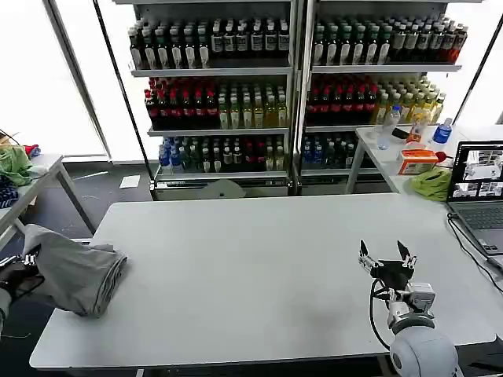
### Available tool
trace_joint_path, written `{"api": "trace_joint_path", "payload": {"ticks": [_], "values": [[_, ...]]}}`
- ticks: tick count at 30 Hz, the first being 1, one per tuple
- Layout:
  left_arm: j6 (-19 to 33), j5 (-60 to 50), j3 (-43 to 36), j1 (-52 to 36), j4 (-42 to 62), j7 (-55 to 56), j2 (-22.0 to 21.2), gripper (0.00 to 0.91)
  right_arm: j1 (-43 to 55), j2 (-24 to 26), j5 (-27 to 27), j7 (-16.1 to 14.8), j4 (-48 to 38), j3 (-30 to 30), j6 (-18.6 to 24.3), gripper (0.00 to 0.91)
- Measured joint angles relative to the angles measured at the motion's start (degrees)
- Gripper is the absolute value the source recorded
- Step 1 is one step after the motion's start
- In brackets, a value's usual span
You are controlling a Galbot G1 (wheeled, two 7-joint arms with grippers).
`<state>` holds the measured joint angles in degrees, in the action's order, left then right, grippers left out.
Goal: Fold and organize the clothes.
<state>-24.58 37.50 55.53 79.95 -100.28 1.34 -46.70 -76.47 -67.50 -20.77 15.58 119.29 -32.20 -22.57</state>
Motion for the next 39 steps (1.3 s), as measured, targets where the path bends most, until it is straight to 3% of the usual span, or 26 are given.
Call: {"api": "trace_joint_path", "payload": {"ticks": [11, 22, 35, 36, 39], "values": [[-1.1, -3.5, -6.3, 0.7, -8.2, 2.3, -3.4, 0.0, -1.1, -0.8, 0.6, 0.0, -0.7, -1.3, -0.1, 0.907], [-3.0, -9.2, -28.7, -5.6, -17.0, 7.3, -9.3, 0.0, -2.2, -2.8, 2.4, -0.2, -0.6, -2.8, -1.0, 0.907], [-3.4, -12.0, -51.3, -18.9, -11.5, 10.3, -19.0, 0.01, -3.6, -5.2, 4.5, -0.6, -0.9, -4.0, -1.3, 0.907], [-3.2, -11.9, -52.3, -19.8, -10.7, 10.6, -19.9, 0.877, -3.5, -5.2, 4.6, -0.6, -1.0, -4.0, -1.3, 0.907], [-2.2, -12.1, -55.0, -22.2, -8.8, 10.7, -22.5, 0.907, -3.3, -5.1, 4.7, -0.6, -1.4, -4.0, -1.3, 0.907]]}}
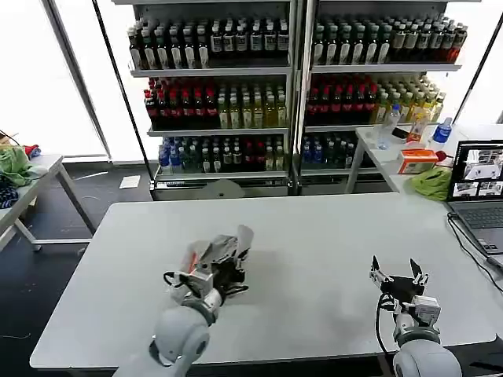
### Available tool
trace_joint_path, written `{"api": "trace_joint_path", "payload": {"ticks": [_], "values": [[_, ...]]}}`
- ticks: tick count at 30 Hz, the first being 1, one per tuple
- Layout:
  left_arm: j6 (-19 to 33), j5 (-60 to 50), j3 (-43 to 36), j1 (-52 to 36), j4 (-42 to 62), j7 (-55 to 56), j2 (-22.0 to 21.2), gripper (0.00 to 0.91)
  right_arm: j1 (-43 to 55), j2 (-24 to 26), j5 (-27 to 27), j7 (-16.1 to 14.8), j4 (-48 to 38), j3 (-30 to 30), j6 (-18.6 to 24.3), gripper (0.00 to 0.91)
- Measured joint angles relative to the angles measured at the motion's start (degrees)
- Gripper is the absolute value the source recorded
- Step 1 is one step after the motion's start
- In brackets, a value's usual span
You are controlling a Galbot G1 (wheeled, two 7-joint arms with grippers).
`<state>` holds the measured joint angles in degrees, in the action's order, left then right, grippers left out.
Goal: Fold and organize the clothes.
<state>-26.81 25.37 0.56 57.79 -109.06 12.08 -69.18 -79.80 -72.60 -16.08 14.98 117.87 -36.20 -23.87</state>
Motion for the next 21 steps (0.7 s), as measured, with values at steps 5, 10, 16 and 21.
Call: {"api": "trace_joint_path", "payload": {"ticks": [5, 10, 16, 21], "values": [[0.9, -1.8, -4.3, -2.5, 4.1, -2.0, -4.3, 0.907, -0.1, 0.4, -0.2, 0.0, -0.5, -0.4, 0.0, 0.907], [2.2, -0.7, -7.5, -4.5, 7.8, -2.8, -8.2, 0.907, 0.2, 0.4, -0.2, 0.1, -1.3, -0.1, 0.1, 0.907], [4.1, 4.1, -9.0, -6.6, 9.3, -0.9, -11.6, 0.907, 1.1, 0.5, -1.0, 0.6, -1.6, 0.7, -0.3, 0.907], [4.7, 6.1, -8.7, -7.0, 8.9, 1.2, -11.8, 0.907, 2.3, 0.9, -4.8, 1.6, -1.1, 1.8, -1.9, 0.907]]}}
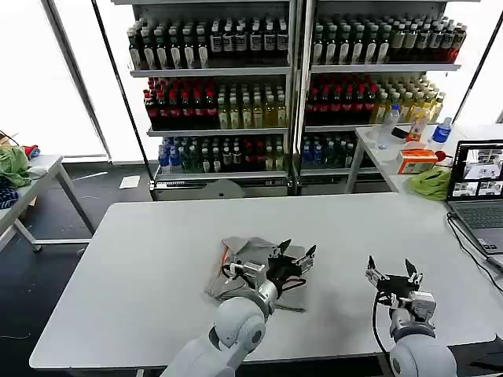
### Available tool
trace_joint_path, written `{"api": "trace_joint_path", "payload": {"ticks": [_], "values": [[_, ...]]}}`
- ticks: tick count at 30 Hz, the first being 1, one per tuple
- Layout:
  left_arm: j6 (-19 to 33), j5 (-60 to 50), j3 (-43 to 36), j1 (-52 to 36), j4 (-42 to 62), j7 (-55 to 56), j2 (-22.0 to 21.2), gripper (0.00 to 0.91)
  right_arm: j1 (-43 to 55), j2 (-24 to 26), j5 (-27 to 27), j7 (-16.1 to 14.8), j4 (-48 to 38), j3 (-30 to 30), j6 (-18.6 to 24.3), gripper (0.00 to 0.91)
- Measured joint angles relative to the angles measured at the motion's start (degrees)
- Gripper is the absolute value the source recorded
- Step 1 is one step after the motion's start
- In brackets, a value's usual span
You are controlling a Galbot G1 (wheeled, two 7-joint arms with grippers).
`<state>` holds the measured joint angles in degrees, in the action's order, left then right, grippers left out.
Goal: Fold and organize the clothes.
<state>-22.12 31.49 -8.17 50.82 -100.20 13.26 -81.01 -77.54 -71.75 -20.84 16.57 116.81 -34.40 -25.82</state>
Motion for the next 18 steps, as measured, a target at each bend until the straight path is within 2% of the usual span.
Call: {"api": "trace_joint_path", "payload": {"ticks": [6, 11, 18], "values": [[-1.4, -0.2, 3.1, 0.5, -2.2, 2.7, 2.3, 0.907, 2.2, 0.9, -7.6, 1.7, 0.5, 2.7, -2.5, 0.907], [-3.2, -0.5, 7.7, 1.7, -4.5, 4.9, 5.6, 0.907, 4.8, 1.7, -15.3, 4.1, -0.1, 6.8, -4.3, 0.907], [-4.7, -0.5, 15.0, 5.2, -8.1, 6.5, 10.5, 0.907, 7.8, 1.2, -23.0, 7.1, -1.9, 12.9, -5.7, 0.907]]}}
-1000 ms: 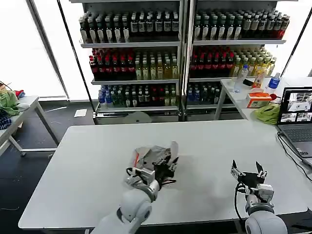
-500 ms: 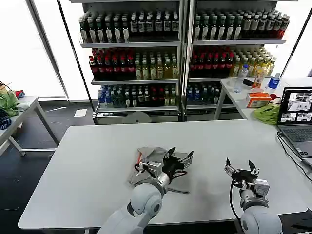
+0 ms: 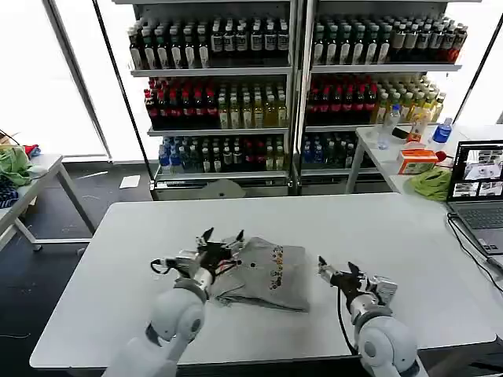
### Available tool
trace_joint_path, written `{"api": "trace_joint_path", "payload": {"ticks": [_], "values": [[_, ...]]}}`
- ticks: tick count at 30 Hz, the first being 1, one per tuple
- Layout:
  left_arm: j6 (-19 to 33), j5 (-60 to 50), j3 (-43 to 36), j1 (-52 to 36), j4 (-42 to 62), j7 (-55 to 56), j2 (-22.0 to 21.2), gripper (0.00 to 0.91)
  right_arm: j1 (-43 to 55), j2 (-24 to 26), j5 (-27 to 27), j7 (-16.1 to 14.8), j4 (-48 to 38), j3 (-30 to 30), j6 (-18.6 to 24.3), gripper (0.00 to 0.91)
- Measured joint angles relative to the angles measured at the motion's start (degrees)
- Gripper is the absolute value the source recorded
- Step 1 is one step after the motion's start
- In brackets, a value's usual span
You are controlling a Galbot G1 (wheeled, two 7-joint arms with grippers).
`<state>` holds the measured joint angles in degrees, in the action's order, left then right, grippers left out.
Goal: Fold and organize the clothes.
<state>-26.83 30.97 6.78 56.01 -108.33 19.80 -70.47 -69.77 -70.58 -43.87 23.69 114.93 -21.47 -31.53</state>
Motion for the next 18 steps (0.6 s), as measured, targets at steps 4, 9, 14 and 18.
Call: {"api": "trace_joint_path", "payload": {"ticks": [4, 9, 14, 18], "values": [[-0.4, 0.0, 4.1, 2.2, -1.9, 0.5, 2.2, 0.907, 0.9, -0.6, -2.7, 1.5, -1.4, 2.8, -0.4, 0.897], [-0.8, 0.1, 8.4, 4.5, -3.7, 0.9, 4.1, 0.907, 2.1, -1.5, -4.7, 2.9, -3.1, 5.6, -0.9, 0.786], [-1.2, 0.1, 11.2, 6.4, -4.6, 1.1, 4.9, 0.907, 3.3, -1.8, -5.6, 3.9, -4.2, 7.7, -1.1, 0.453], [-1.4, 0.2, 12.9, 7.4, -5.4, 1.3, 5.2, 0.907, 4.1, -1.9, -5.7, 4.3, -5.0, 9.0, -1.2, 0.0]]}}
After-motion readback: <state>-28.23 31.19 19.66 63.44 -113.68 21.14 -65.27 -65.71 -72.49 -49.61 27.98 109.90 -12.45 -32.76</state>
